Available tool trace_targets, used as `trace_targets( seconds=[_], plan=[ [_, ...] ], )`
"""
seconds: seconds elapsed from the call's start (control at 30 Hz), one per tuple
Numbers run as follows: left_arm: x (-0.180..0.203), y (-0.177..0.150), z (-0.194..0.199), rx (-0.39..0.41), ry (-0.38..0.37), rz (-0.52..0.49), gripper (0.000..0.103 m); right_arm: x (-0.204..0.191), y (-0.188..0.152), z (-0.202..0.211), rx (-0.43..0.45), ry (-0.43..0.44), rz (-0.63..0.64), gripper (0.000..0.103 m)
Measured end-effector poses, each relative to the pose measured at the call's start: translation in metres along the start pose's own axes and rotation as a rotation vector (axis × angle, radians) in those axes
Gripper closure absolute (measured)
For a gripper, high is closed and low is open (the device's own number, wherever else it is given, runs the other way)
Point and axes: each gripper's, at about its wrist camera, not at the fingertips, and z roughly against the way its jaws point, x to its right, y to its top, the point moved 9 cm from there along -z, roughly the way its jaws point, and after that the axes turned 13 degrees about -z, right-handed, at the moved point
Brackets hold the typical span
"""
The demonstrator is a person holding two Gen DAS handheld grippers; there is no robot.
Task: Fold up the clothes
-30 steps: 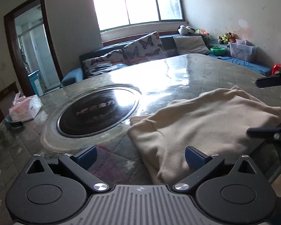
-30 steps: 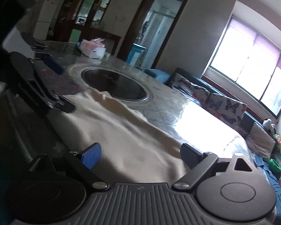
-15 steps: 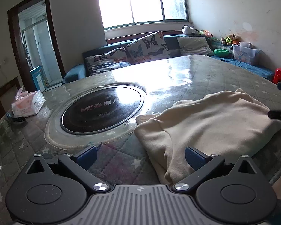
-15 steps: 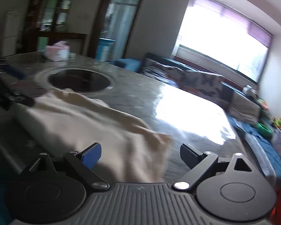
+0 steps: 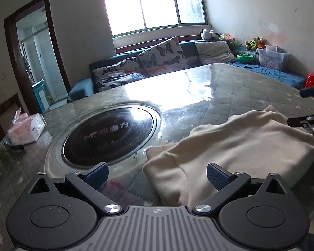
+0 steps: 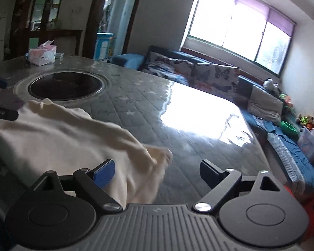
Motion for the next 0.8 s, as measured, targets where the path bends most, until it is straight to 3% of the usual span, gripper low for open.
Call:
trace_targets(
  seconds=[0.2, 0.57, 0.8],
  plan=[
    [-0.006, -0.004, -0.022, -0.049, 0.024, -0.011, 0.001, -0.001, 0.012, -0.044, -0.066, -0.014, 0.011, 0.012],
    [-0.007, 0.024, -0.044, -0.041, 0.013, 0.009, 0.001, -0.019, 0.035, -0.052, -0.060, 0.011, -0.005, 0.012],
    [-0.003, 0.027, -0.075, -0.108, 0.036, -0.001, 0.000, -0.027, 0.033, -0.072, -0.092, 0.006, -0.002, 0.012]
  ],
)
